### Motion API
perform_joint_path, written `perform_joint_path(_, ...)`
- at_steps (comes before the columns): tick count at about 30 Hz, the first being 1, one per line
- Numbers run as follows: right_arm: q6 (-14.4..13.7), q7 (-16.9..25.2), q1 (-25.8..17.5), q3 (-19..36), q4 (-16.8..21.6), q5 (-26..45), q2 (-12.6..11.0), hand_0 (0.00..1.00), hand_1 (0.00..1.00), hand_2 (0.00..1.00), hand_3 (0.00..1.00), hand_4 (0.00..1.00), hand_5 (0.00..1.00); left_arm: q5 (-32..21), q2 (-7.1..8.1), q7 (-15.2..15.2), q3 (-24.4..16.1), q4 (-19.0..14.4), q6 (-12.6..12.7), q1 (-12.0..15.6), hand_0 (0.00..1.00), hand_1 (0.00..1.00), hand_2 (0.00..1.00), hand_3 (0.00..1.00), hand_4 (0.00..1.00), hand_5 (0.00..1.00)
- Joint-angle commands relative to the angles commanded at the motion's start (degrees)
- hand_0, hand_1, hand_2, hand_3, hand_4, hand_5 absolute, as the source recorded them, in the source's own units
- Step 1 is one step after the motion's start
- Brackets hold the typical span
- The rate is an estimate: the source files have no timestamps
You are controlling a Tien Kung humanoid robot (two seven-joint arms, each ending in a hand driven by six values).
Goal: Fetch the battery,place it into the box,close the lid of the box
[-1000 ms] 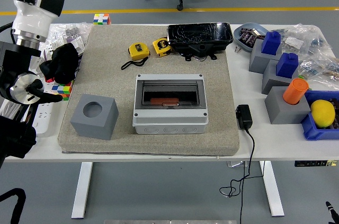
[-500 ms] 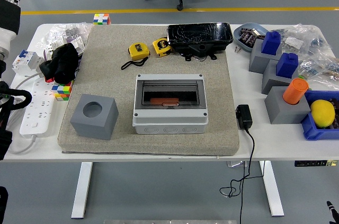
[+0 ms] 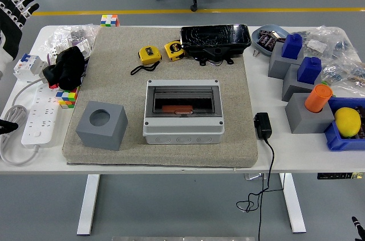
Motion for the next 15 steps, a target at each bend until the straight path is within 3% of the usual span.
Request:
perform_joint_path(11, 0.17, -0.03, -0.45, 0.02, 0.0, -0.39, -0.1, 0.788, 0.747, 0.746, 0.794, 0.998, 0.998, 26.05, -0.6, -0.43, -1.53, -1.41, 0.59, 2.61, 0.866, 0.873, 0.815, 0.811, 0.998, 0.998)
perform_joint_path(15, 0.17, -0.06, -0.54, 0.01, 0.0, -0.44, -0.09, 0.79, 0.746, 0.746, 0.795, 0.998, 0.998, 27.09, -0.75, -0.96, -1.46, -1.28, 0.72, 2.81, 0.858, 0.87, 0.805, 0.805, 0.998, 0.998)
